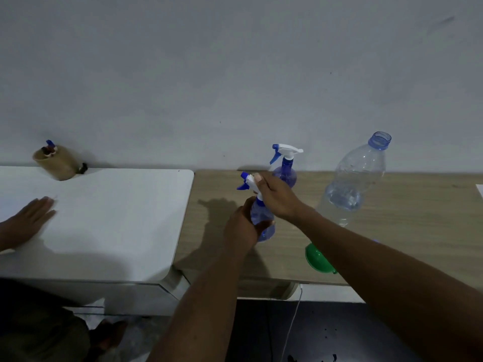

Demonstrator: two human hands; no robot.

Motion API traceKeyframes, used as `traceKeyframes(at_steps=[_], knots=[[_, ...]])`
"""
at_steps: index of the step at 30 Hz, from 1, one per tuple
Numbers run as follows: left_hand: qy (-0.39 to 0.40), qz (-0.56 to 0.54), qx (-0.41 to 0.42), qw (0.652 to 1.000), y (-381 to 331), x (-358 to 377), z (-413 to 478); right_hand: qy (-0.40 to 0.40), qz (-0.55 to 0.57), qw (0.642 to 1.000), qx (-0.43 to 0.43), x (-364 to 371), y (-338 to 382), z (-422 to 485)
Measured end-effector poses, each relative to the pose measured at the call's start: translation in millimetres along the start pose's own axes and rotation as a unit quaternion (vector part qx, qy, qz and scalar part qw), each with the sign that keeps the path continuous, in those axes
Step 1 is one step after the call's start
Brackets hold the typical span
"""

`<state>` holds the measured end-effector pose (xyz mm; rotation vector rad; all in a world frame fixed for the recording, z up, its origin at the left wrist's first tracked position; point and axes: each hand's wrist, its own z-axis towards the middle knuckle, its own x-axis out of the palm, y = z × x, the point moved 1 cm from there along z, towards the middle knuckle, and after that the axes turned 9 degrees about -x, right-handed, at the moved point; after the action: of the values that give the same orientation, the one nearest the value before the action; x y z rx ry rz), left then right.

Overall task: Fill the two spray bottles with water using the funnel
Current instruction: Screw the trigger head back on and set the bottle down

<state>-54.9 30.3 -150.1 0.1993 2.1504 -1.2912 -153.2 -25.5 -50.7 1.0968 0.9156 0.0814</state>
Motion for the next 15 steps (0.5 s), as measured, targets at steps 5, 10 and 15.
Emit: traceKeyframes(at_steps=[5, 10, 15], knots=[[0.017, -0.033, -0.033, 0.999, -7, -4, -7, -0.055, -0.059, 0.994, -0.074, 16, -8, -6], [-0.015, -0.039, -0.046, 0.998, -1, -2, -8, -0.029, -0.135, 0.985, -0.103, 13, -16, -1], [-0.057, -0.002, -0.024, 0.998, 4, -4, -11, -0.021, -0.169, 0.981, -0.095, 5, -26, 0]])
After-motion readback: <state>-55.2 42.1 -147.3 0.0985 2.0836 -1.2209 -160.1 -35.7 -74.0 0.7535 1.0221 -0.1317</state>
